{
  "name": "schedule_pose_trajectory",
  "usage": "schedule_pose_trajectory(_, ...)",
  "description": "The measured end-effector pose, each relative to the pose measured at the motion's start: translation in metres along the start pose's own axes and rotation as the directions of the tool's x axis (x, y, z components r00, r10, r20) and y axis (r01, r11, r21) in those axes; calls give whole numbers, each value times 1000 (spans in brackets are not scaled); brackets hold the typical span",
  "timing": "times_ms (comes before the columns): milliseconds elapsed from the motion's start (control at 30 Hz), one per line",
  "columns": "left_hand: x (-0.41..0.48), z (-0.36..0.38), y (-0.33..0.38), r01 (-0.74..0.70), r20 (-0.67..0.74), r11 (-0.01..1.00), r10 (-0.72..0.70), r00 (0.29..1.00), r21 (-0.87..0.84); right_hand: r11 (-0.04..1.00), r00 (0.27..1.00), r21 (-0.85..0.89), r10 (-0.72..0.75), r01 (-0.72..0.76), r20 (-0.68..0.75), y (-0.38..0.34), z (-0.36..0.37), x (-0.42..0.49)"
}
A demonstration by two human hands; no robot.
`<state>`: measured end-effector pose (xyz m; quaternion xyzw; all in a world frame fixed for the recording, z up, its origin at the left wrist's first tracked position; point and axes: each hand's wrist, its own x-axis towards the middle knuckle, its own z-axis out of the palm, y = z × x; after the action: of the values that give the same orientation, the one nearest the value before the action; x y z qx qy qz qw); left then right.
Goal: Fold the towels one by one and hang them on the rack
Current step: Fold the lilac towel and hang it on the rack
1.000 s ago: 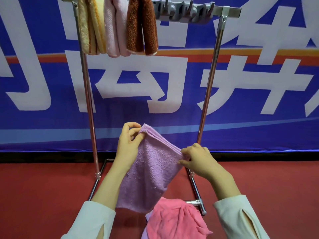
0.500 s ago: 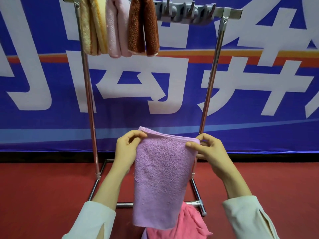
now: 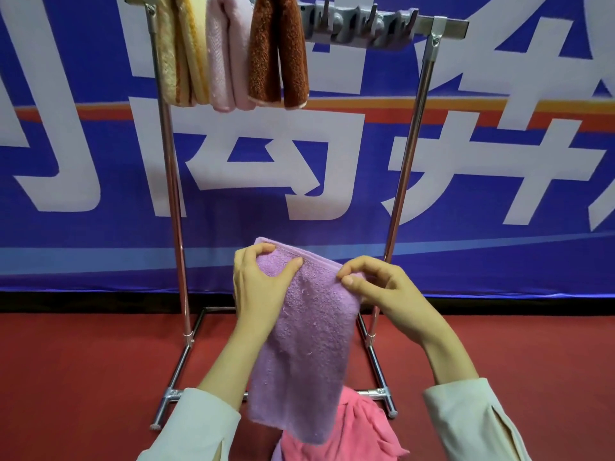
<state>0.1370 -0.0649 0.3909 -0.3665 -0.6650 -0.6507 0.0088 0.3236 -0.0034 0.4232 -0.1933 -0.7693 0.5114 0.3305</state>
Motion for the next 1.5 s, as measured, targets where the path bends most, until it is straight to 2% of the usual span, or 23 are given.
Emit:
schedule_pose_trajectory(167, 0, -1, -1, 10, -21, 999, -9, 1000, 35, 999, 994, 51, 4, -10, 111, -5, 7, -1)
schedule_pose_trajectory(267, 0, -2, 0, 8, -12, 999, -8, 1000, 48, 1000, 984, -5, 0, 1, 180, -6, 10, 0)
schedule_pose_trajectory(467, -1, -2, 0, 2, 9, 997, -2, 1000, 81, 983, 991, -162, -61, 81, 123, -8, 17, 4)
schedule_pose_trajectory(600, -2, 1, -4, -36, 106, 995, 27, 994, 88, 907, 973, -354, -201, 228, 110, -6, 24, 7)
schedule_pose_trajectory(667, 0, 2, -4, -68, 184, 997, 61, 981, 35, 882, 961, -380, -256, 278, 107, -3, 26, 7)
schedule_pose_trajectory(833, 0, 0, -1, -75, 395, 993, 107, 913, -94, 855, 954, -434, -296, 284, 40, 0, 25, 8)
schedule_pose_trajectory(967, -3, 0, 1, 27, 484, 986, 58, 873, -166, 791, 940, -539, -341, 289, 4, 3, 21, 9)
schedule_pose_trajectory(1033, -4, 2, 2, 96, 527, 971, 35, 849, -220, 771, 948, -587, -318, 246, -21, 7, 19, 11)
schedule_pose_trajectory(1133, -8, 5, 8, 267, 566, 904, -34, 823, -334, 784, 955, -598, -279, 166, -100, 12, 19, 13)
schedule_pose_trajectory(1267, -13, 7, 14, 379, 599, 838, -80, 796, -392, 842, 949, -534, -227, 79, -218, 12, 15, 13)
schedule_pose_trajectory(1500, -16, 12, 14, 418, 602, 814, -108, 791, -404, 934, 960, -357, -103, 3, -260, 6, 12, 11)
